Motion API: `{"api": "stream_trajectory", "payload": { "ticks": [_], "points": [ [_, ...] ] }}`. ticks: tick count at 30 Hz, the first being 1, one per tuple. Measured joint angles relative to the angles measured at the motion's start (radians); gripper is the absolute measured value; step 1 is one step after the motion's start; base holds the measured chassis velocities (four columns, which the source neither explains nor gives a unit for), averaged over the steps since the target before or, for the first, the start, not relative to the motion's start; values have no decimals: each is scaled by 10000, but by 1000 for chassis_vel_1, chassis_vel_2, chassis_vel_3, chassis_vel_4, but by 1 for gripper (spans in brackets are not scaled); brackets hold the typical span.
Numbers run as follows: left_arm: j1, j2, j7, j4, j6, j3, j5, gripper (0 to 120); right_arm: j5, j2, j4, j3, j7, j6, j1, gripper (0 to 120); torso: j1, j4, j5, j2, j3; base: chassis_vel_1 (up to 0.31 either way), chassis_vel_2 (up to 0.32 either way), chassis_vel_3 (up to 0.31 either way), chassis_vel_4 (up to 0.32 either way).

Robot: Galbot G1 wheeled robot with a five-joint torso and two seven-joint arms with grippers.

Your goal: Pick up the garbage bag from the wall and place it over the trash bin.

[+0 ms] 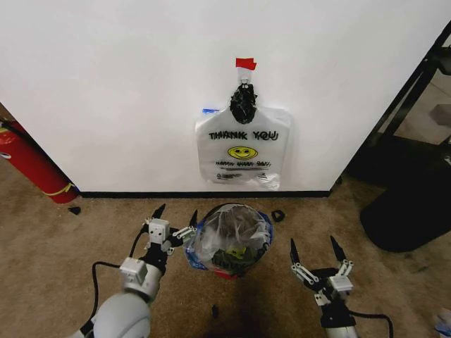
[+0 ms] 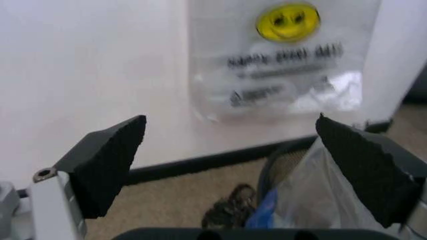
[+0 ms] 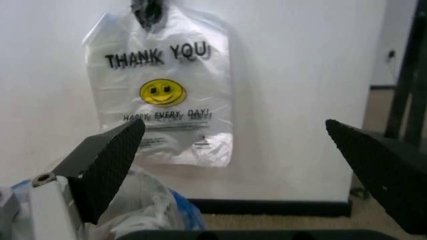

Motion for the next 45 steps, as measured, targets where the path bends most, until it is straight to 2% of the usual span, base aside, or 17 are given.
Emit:
{"api": "stream_trajectory", "payload": {
  "ticks": [3,5,6,10,13,14,17,19,20,22,24,26,29,35,41,45],
  "points": [
    [-739,36,343,433,203,301,-400,100,136,231,251,-39,0,137,-497,100,0,-3,0,0,0,0,0,0,0],
    [-1646,193,802,783,400,641,-855,100,141,282,309,-21,-2,386,-795,100,0,-5,-2,0,0,0,0,0,0],
    [-1646,193,802,783,400,641,-855,100,141,282,309,-21,-2,386,-795,100,0,-5,-2,0,0,0,0,0,0],
    [-3009,265,1904,1495,759,1019,-1637,100,173,284,309,67,48,668,-1130,100,0,-4,0,0,1,0,0,0,0],
    [-3780,234,2741,2033,1147,1301,-2579,100,259,320,380,73,104,832,-1367,100,0,-1,-1,0,1,0,0,0,0],
    [-3780,234,2741,2033,1147,1301,-2579,100,259,320,380,73,104,832,-1367,100,0,-1,-1,0,1,0,0,0,0],
    [-4524,191,3300,2438,1806,1610,-3774,100,296,340,388,73,133,953,-1454,100,0,1,0,0,1,0,0,0,0],
    [-5316,114,3903,3087,2057,2093,-4315,100,299,344,350,74,158,1045,-1459,100,0,-3,3,0,0,0,0,0,0],
    [-5611,86,4139,3359,2099,2301,-4397,100,301,343,345,74,176,1060,-1467,100,1,2,2,0,1,0,0,0,0],
    [-6389,15,4759,4097,2144,2839,-4541,100,307,331,349,71,201,1107,-1506,100,0,-5,-2,0,1,0,0,0,0],
    [-6541,3,4891,4255,2148,2962,-4566,100,308,322,351,74,206,1119,-1518,100,1,-6,0,0,0,0,0,0,0],
    [-7444,-63,5845,5216,2153,3859,-4584,100,368,221,358,171,233,1208,-1603,100,1,-4,-3,-1,1,0,0,0,0],
    [-8223,-191,7101,6187,1995,4592,-4143,100,532,99,374,305,239,1254,-1692,100,1,-1,0,-1,1,0,0,0,0],
    [-9046,-282,7930,7127,1807,5374,-3618,100,551,36,398,281,226,1255,-1728,100,1,-1,-1,-1,1,0,0,0,0],
    [-9390,-243,8178,7361,1697,5719,-3472,98,565,-12,397,280,223,1206,-1693,100,1,-1,0,-1,0,0,0,0,0],
    [-9476,-242,8231,7395,1748,5853,-3794,94,577,-22,483,291,225,1053,-1632,100,1,-1,0,-1,0,0,0,0,0]
  ]
}}
